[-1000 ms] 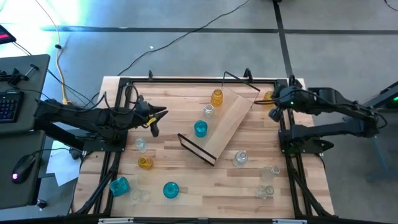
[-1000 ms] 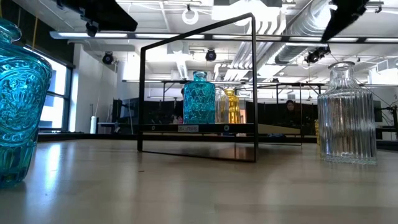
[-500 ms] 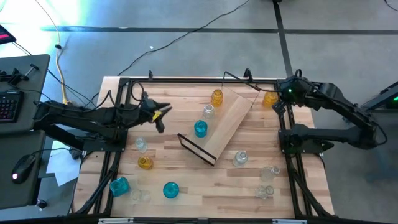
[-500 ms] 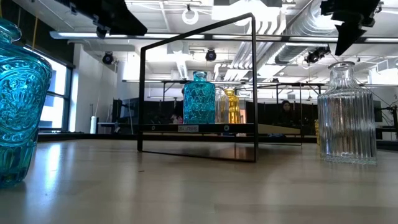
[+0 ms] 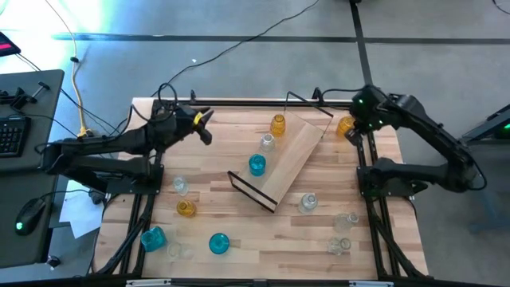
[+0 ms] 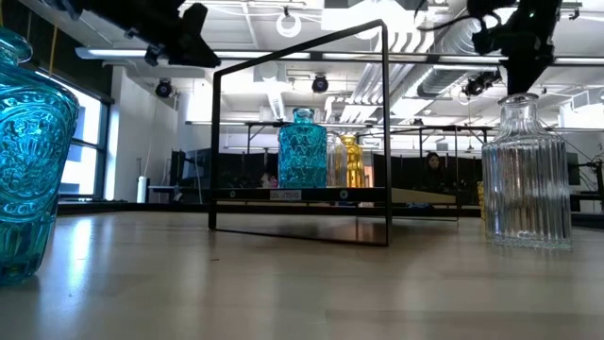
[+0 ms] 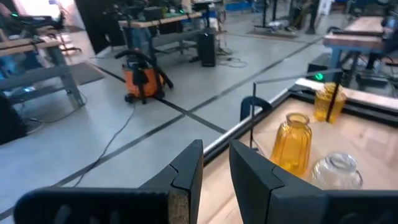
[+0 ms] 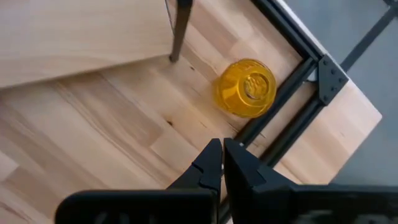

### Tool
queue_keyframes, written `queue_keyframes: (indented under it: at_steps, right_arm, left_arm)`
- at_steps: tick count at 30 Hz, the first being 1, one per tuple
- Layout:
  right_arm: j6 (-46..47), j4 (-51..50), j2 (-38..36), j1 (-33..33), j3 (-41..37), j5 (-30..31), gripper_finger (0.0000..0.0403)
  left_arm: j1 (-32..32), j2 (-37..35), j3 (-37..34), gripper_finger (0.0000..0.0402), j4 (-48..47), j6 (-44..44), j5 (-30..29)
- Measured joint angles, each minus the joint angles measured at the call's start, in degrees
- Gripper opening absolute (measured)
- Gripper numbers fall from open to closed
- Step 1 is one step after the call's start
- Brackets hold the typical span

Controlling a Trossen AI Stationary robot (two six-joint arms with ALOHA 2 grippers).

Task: Sort vases onto shelf
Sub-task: Put the top yellow vase on the shelf and align with the other yellow vase

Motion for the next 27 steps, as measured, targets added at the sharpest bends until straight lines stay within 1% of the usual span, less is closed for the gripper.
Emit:
queue_keyframes:
  at_steps: [3, 9, 11, 13, 16, 22, 24, 27]
  right_arm:
    - [-2.0, -0.1, 3.0, -2.3, 0.0, -1.4, 0.0000]
    - [-7.3, 1.0, 8.7, -5.6, 0.0, -3.3, 0.0000]
    - [-8.9, 1.5, 10.2, -6.3, 0.0, -3.7, 0.0004]
    - [-10.6, 1.5, 11.7, -6.8, 0.0, -4.7, 0.0015]
    - [-13.6, 1.5, 13.1, -7.7, 0.0, -6.4, 0.0043]
    - [-24.5, 2.0, 13.6, -10.1, 0.0, -9.6, 0.0102]
    - [-28.0, 2.3, 13.3, -11.0, 0.0, -10.1, 0.0112]
    - [-32.3, 3.4, 12.7, -12.4, 0.0, -12.6, 0.0116]
  left_arm:
    - [1.7, 0.0, 0.0, 0.0071, -1.2, 1.3, 2.4]
    - [4.7, 0.0, 0.0, 0.0071, -1.4, 1.7, 2.6]
    - [5.4, 0.0, 0.0, 0.0071, -1.4, 1.7, 3.9]
    - [5.8, 0.0, 0.0, 0.0071, -1.5, 1.7, 5.7]
    - [6.1, 0.0, 0.0, 0.0071, -2.2, 1.7, 7.6]
    - [6.1, 0.0, 0.0, 0.0071, -3.1, 1.3, 7.9]
    - [6.1, 0.0, 0.0, 0.0071, -3.1, 1.2, 7.9]
    - [6.1, 0.0, 0.0, 0.0071, -3.1, 0.4, 7.9]
